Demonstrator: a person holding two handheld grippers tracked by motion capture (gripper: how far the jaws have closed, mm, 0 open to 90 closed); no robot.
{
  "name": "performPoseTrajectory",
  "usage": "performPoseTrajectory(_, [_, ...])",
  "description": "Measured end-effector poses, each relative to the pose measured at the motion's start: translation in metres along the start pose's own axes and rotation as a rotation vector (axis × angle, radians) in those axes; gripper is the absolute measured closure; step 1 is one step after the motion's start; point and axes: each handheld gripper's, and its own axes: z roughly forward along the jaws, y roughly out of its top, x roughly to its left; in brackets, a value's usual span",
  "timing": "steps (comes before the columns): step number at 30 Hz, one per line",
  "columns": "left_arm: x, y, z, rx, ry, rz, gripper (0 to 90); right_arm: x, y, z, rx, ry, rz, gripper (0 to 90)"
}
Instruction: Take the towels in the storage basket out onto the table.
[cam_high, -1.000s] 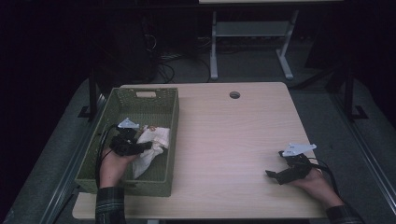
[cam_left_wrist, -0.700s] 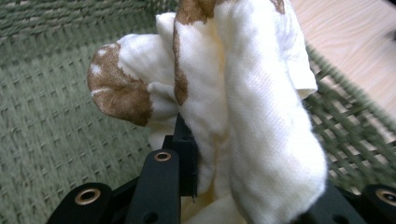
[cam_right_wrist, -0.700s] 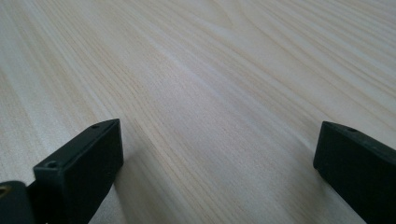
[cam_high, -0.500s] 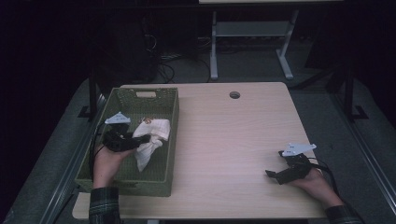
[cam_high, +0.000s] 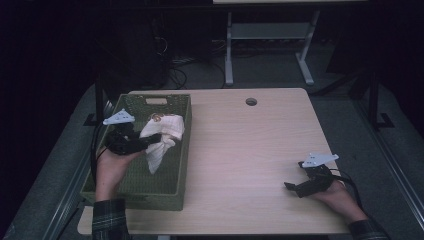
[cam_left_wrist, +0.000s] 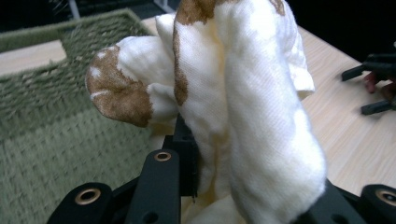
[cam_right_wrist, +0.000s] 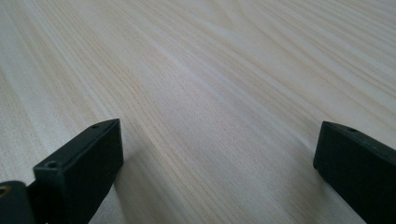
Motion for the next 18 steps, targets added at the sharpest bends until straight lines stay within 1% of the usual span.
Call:
performPoseTrajectory(2, [-0.003, 0.004, -0.001, -0.018, -0.016, 0.003, 70.4, 0.000, 0.000, 0.000, -0.001, 0.000, -0.002, 1.1])
performPoseTrajectory(3, [-0.004, 0.007, -0.001, -0.027, -0.023, 0.006, 70.4, 0.000, 0.000, 0.000, 0.001, 0.001, 0.004, 1.1])
performPoseTrajectory(5, [-0.007, 0.012, -0.001, -0.040, -0.036, 0.017, 70.4, 0.000, 0.000, 0.000, 0.000, 0.000, 0.000, 1.1])
performPoseTrajectory(7, [-0.008, 0.014, -0.001, -0.046, -0.042, 0.017, 70.5, 0.000, 0.000, 0.000, 0.000, 0.000, 0.000, 1.1])
performPoseTrajectory(9, [-0.012, 0.020, -0.001, -0.076, -0.071, 0.019, 70.5, 0.000, 0.000, 0.000, 0.000, 0.000, 0.001, 1.1])
performPoseTrajectory(13, [-0.019, 0.028, 0.001, -0.091, -0.094, 0.034, 70.5, 0.000, 0.000, 0.000, 0.000, 0.000, 0.000, 1.1])
performPoseTrajectory(15, [-0.022, 0.031, 0.003, -0.103, -0.115, 0.037, 70.5, 0.000, 0.000, 0.000, 0.000, 0.000, 0.000, 1.1])
performPoseTrajectory(18, [-0.026, 0.034, 0.005, -0.105, -0.130, 0.039, 70.6, 0.000, 0.000, 0.000, -0.001, 0.000, -0.001, 1.1])
